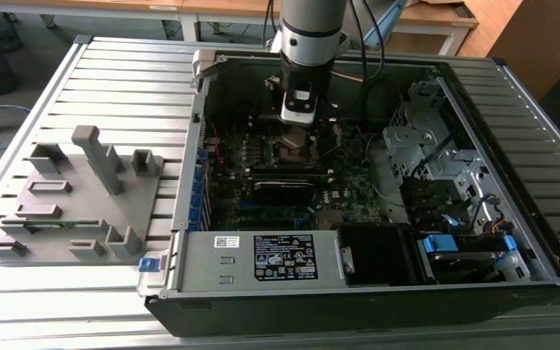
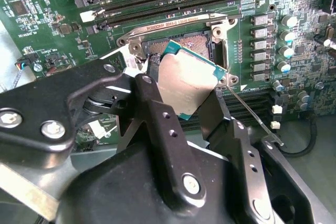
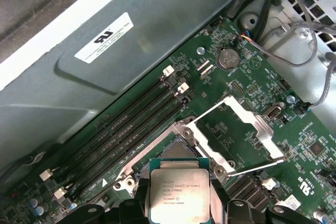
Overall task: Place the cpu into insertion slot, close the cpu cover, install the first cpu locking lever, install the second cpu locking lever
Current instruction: 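Place the cpu into insertion slot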
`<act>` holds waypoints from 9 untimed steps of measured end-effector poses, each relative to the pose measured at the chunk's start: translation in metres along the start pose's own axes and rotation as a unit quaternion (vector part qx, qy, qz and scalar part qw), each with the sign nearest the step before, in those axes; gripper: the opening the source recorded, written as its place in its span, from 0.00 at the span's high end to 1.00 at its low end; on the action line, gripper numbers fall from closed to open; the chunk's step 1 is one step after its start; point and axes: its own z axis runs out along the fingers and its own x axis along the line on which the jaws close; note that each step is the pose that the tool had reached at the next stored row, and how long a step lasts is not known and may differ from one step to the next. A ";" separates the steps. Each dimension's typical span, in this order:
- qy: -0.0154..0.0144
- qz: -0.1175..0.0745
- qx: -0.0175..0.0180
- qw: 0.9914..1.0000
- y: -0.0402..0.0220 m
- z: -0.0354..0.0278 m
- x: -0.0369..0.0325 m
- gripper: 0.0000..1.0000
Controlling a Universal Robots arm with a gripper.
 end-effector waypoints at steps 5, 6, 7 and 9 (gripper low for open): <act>-0.002 0.038 0.000 0.999 0.0000 0.0004 0.0000 0.46; -0.003 0.045 0.000 0.999 0.0000 0.0005 0.0000 0.46; -0.003 0.052 0.000 0.999 0.0000 0.0006 0.0000 0.46; -0.004 0.067 0.000 0.998 0.0000 0.0008 0.0000 0.46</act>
